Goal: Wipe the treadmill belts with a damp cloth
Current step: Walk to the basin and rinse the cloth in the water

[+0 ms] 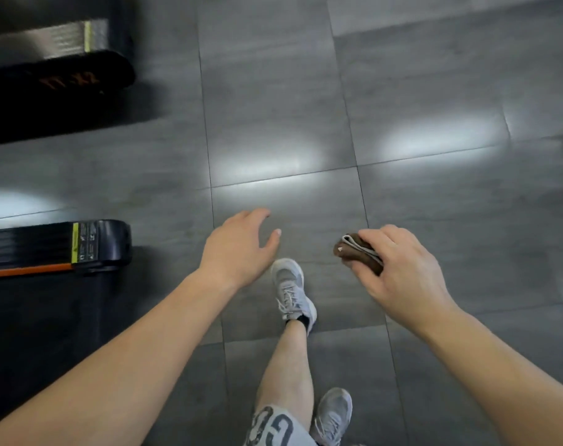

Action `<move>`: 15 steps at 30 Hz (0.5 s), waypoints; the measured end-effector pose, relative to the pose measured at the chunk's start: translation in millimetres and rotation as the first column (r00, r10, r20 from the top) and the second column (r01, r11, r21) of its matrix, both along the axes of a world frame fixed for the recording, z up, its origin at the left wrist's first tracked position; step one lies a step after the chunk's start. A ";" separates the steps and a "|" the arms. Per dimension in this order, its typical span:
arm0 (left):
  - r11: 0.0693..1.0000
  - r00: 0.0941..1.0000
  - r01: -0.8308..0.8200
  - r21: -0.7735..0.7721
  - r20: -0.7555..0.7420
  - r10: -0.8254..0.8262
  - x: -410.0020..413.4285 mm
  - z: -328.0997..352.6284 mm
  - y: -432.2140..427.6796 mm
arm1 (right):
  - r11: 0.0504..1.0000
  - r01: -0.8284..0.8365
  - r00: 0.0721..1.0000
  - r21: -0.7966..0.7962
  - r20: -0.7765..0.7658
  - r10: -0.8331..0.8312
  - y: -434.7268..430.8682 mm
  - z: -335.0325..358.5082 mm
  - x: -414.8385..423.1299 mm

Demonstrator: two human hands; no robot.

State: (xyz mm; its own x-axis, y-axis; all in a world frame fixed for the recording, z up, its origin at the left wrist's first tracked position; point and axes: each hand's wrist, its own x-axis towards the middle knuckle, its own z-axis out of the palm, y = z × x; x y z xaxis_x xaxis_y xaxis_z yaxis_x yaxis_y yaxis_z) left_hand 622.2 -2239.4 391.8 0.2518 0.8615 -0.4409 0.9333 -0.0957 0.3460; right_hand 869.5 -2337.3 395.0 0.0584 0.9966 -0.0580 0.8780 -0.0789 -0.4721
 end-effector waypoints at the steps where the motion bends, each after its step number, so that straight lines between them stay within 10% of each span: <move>1: 1.000 1.000 -0.011 -0.005 -0.003 0.011 2.5 -1.4 23.8 | 1.000 -0.010 1.000 0.000 -0.002 0.010 27.1 0.0 3.6; 15: 0.997 0.999 -0.040 -0.062 -0.018 0.038 66.4 -3.1 369.7 | 0.995 -0.093 0.995 -0.024 -0.042 0.092 401.6 1.7 62.3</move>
State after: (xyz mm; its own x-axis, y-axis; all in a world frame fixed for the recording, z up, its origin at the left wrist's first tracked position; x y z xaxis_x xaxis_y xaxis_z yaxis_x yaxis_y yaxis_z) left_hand 688.7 -1869.7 388.6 0.2106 0.8414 -0.4977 0.9417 -0.0379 0.3343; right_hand 931.8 -1935.7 396.7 -0.0367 0.9958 -0.0842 0.8623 -0.0110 -0.5062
